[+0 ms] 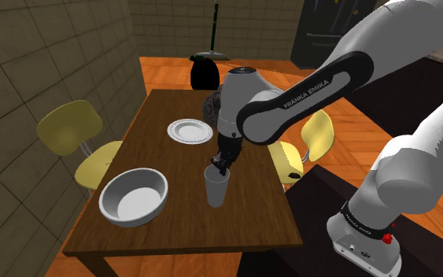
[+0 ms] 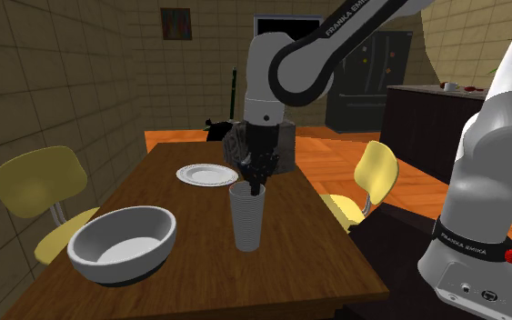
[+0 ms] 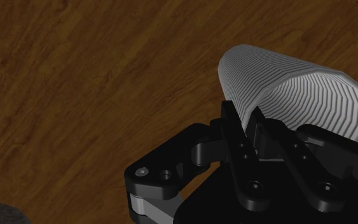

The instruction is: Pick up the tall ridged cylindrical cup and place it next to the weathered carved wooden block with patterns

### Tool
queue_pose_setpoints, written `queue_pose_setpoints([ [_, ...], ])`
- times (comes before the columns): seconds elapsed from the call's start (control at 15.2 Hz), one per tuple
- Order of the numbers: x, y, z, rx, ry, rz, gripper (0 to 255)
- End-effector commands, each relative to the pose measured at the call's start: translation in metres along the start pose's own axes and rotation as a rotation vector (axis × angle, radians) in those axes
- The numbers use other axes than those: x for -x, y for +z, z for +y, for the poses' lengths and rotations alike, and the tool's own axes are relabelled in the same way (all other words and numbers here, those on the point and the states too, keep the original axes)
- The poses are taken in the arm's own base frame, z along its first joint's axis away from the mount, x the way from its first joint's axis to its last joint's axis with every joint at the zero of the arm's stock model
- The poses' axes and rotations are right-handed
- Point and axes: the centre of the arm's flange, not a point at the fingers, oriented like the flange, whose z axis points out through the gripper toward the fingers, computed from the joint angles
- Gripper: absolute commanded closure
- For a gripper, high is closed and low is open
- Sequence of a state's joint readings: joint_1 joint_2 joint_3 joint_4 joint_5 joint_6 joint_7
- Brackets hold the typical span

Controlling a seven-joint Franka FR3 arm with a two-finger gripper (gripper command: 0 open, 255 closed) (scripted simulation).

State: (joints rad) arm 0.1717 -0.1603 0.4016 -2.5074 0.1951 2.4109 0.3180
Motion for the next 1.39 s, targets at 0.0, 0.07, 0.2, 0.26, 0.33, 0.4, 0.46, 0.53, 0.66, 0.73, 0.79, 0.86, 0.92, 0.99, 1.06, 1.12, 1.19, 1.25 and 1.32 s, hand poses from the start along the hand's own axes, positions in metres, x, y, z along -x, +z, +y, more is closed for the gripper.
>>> queue_pose_setpoints([
  [0.0,-0.001,-0.011,-0.001,0.000,0.000,0.000,255],
  [0.07,-0.001,-0.016,-0.001,0.000,0.000,0.000,255],
  [0.2,-0.001,-0.027,-0.002,0.000,0.000,0.000,255],
  [0.26,-0.001,-0.032,-0.003,0.000,0.000,0.000,255],
  [0.33,-0.001,-0.037,-0.003,0.000,0.000,0.000,255],
  [0.4,-0.001,-0.043,-0.004,0.000,0.000,0.000,255],
  [0.46,-0.002,-0.048,-0.004,0.000,0.000,0.000,255],
  [0.53,-0.002,-0.053,-0.005,0.000,0.000,0.000,255],
  [0.66,-0.002,-0.064,-0.005,0.000,0.000,0.000,255],
  [0.73,-0.002,-0.069,-0.006,0.000,0.000,0.000,255],
  [0.79,-0.002,-0.074,-0.006,0.000,0.000,0.000,255],
  [0.86,-0.002,-0.080,-0.007,0.000,0.000,0.000,255],
  [0.92,-0.002,-0.085,-0.007,0.000,0.000,0.000,255],
  [0.99,-0.003,-0.090,-0.008,0.000,0.000,0.000,255],
  [1.06,-0.003,-0.095,-0.008,0.000,0.000,0.000,255],
  [1.12,-0.003,-0.101,-0.009,0.000,0.000,0.000,255],
  [1.19,-0.003,-0.106,-0.009,0.000,0.000,0.000,255],
  [1.25,-0.003,-0.111,-0.010,0.000,0.000,0.000,255],
  [1.32,-0.003,-0.116,-0.010,0.000,0.000,0.000,255],
])
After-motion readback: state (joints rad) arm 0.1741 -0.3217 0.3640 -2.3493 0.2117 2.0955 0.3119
